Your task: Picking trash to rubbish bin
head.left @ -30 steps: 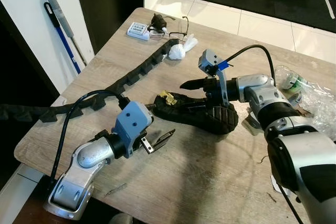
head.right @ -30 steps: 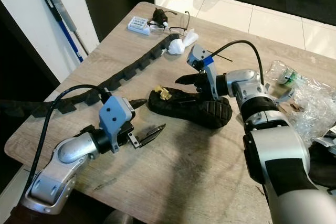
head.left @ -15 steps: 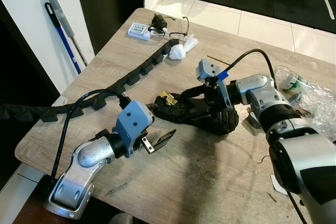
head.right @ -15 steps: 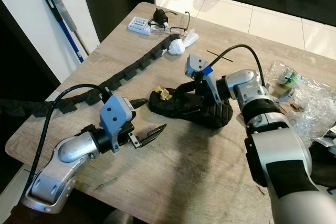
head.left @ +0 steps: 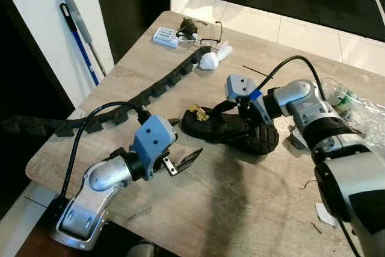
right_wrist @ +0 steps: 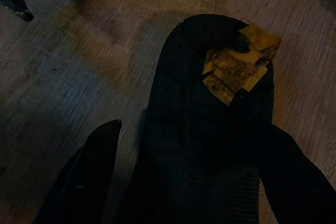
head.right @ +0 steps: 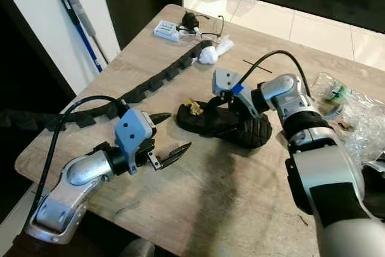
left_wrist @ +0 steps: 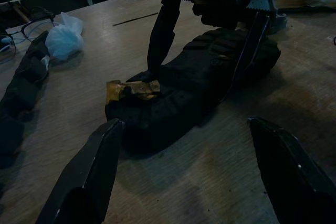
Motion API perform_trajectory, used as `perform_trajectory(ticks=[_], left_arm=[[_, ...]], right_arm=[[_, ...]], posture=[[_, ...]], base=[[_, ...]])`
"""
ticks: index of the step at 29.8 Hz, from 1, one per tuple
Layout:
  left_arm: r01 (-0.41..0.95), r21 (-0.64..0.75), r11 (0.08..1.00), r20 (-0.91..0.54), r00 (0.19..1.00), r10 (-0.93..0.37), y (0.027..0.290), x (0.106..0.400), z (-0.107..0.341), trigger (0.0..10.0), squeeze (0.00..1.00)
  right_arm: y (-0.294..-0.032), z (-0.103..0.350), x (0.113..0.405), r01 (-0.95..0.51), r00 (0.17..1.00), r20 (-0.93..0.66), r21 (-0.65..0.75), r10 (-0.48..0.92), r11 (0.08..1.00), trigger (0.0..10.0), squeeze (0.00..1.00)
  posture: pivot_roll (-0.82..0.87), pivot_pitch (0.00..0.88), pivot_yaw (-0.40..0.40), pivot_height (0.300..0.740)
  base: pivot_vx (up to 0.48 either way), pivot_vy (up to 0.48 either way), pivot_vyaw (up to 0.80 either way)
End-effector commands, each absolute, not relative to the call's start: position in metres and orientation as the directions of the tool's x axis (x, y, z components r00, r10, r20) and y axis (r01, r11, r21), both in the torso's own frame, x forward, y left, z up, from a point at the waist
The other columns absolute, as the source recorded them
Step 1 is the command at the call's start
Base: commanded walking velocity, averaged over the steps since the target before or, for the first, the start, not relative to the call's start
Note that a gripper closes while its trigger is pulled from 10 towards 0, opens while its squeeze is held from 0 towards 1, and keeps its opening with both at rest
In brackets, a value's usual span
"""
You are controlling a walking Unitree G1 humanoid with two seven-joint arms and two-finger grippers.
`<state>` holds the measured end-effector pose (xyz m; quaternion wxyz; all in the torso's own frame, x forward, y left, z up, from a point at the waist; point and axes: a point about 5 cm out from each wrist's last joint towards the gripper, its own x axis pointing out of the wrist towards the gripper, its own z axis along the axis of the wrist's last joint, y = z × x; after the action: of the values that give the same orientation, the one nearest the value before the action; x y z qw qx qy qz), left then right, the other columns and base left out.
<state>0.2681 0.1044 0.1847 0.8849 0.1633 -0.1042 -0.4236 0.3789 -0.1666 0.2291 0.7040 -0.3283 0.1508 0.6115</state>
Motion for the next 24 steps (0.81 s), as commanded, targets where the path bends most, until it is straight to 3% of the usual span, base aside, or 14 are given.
perform_trajectory(ticks=[1,8,24], left_arm=[[0.737,0.377,0.561,0.01,0.603,-0.798,0.102,0.265,0.179,10.0,0.0],[0.743,0.374,0.556,0.01,0.596,-0.803,0.101,0.265,0.18,10.0,0.0],[0.734,0.373,0.568,0.028,0.603,-0.798,0.1,0.266,0.182,10.0,0.0]], right_arm=[[-0.181,0.214,0.375,-0.979,0.18,-0.663,-0.19,0.727,0.069,10.0,0.0],[-0.182,0.215,0.374,-0.982,0.176,-0.649,-0.172,0.74,0.082,10.0,0.0],[-0.191,0.247,0.379,-0.956,0.269,-0.513,-0.247,0.815,0.161,10.0,0.0]], posture=[[0.06,0.247,-0.042,0.74],[0.06,0.246,-0.038,0.74],[0.07,0.234,-0.037,0.74]], base=[[0.0,0.0,0.0],[0.0,0.0,0.0],[0.0,0.0,0.0]])
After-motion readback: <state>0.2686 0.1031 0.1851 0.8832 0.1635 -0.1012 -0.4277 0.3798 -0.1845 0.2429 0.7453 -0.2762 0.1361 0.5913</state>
